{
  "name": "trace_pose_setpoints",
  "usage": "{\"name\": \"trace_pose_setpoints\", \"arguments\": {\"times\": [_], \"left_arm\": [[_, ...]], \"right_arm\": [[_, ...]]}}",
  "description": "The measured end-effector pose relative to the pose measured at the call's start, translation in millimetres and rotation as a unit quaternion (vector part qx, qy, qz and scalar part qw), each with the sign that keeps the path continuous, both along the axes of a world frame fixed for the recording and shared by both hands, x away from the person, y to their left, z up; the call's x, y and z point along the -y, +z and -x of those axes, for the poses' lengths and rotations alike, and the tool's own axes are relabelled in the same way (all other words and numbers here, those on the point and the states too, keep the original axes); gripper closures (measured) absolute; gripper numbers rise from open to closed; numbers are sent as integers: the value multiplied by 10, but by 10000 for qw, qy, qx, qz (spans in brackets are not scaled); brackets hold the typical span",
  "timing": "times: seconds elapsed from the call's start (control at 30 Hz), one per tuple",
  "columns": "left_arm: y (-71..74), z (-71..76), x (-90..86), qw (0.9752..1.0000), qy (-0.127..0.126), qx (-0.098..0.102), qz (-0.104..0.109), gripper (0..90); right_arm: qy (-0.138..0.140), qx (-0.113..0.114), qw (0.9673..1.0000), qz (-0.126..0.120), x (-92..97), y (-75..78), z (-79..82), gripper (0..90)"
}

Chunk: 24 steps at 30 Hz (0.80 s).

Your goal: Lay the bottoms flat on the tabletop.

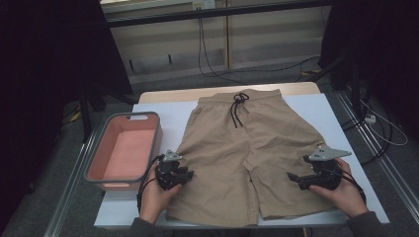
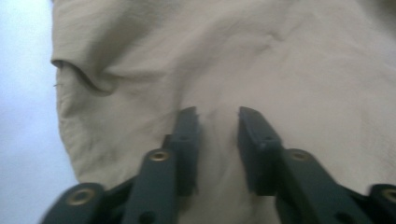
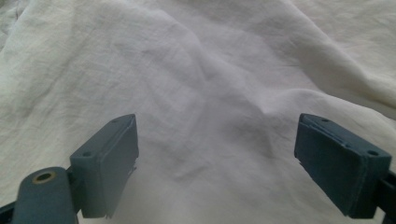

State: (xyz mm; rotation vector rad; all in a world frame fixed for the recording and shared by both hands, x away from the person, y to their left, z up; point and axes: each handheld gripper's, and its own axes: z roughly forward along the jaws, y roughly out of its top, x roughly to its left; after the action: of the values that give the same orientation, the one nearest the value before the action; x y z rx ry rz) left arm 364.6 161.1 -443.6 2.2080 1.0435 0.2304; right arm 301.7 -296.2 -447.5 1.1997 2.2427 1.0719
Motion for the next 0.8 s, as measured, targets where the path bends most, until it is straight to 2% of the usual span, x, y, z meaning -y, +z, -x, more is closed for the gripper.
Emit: {"name": "trace_pose_setpoints", "arguments": {"times": [0.03,0.13,0.23,0.33,0.6,0.67,0.8], "left_arm": [[5,-6,-6,10000,14,-72,19,752],[7,-1,-10,9998,121,-128,50,821],[32,8,-24,9995,204,-231,86,858],[64,23,-52,9993,265,-231,125,871],[227,82,-127,9979,397,-118,496,900],[238,91,-128,9979,329,-204,510,900],[267,117,-125,9975,371,-153,577,900]], "right_arm": [[-13,-7,10000,0,8,0,3,132],[-44,-7,10000,-1,24,-4,10,132],[-40,3,10000,7,19,8,17,132],[-37,44,10000,-21,3,32,6,131],[-24,86,9999,-70,-95,59,-62,127],[-6,101,9999,-68,-120,67,-72,126],[43,119,9999,-77,-162,74,-95,126]]}}
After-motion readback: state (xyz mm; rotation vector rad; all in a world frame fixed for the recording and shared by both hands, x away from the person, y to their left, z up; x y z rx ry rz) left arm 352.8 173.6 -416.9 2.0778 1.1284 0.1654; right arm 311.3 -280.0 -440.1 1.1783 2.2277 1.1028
